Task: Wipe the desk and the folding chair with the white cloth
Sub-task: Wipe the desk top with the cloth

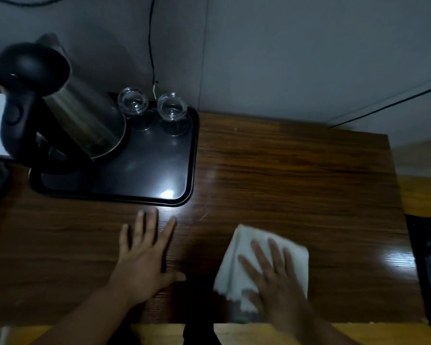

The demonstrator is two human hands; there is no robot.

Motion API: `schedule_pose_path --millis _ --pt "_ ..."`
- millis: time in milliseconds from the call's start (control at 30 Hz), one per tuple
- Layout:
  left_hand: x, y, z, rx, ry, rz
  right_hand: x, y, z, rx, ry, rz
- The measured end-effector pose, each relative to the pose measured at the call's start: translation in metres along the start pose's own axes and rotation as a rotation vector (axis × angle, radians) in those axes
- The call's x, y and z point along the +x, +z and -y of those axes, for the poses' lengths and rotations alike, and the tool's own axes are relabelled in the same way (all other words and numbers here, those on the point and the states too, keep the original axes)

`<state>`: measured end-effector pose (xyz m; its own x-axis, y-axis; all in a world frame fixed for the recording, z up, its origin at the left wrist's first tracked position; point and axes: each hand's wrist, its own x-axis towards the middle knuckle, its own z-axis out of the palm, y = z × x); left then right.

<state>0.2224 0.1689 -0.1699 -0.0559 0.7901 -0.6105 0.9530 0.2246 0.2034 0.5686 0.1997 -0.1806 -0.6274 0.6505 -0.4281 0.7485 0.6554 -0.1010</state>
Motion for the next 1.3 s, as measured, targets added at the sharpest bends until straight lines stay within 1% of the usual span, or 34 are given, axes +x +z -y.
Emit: schedule_pose_path --millis 67,100,233,333,433,500,600,767,900,1000,1067,1133,1300 --pt "-0.003 -0.002 0.023 -0.031 -0.088 0.014 0.049 -0.024 -0.018 0.048 0.066 -0.060" --pt "-0.004 -0.003 0.032 -0.046 -0.106 0.029 0.079 -0.038 -0.024 0.074 0.121 -0.078" --pt "0.001 -0.005 0.044 -0.082 -0.069 0.121 0.201 -0.088 -0.044 0.133 0.305 -0.099" --pt "0.005 -0.006 0.049 -0.082 -0.037 0.182 0.275 -0.125 -0.055 0.187 0.347 -0.084" --pt "0.008 -0.004 0.053 -0.097 -0.027 0.203 0.313 -0.142 -0.055 0.165 0.324 -0.052" --pt "0.006 -0.005 0.052 -0.100 -0.021 0.224 0.312 -0.140 -0.052 0.138 0.309 -0.049" --pt "0.004 -0.007 0.052 -0.103 -0.010 0.250 0.271 -0.121 -0.031 0.121 0.278 -0.068" --pt "0.004 -0.010 0.051 -0.109 -0.010 0.260 0.156 -0.062 0.034 0.084 0.236 -0.060" --pt "0.005 -0.008 0.051 -0.092 -0.013 0.239 0.055 -0.008 0.099 0.127 0.188 -0.051" --pt "0.004 -0.008 0.051 -0.089 0.004 0.232 0.005 0.016 0.127 0.030 0.086 -0.011" --pt "0.003 -0.010 0.049 -0.087 0.007 0.238 0.003 0.012 0.114 0.010 0.026 0.011" --pt "0.003 -0.012 0.048 -0.085 -0.002 0.253 0.021 0.000 0.088 0.027 0.046 0.003" --pt "0.000 -0.014 0.047 -0.075 0.005 0.280 0.108 -0.038 0.024 0.106 0.300 -0.067"
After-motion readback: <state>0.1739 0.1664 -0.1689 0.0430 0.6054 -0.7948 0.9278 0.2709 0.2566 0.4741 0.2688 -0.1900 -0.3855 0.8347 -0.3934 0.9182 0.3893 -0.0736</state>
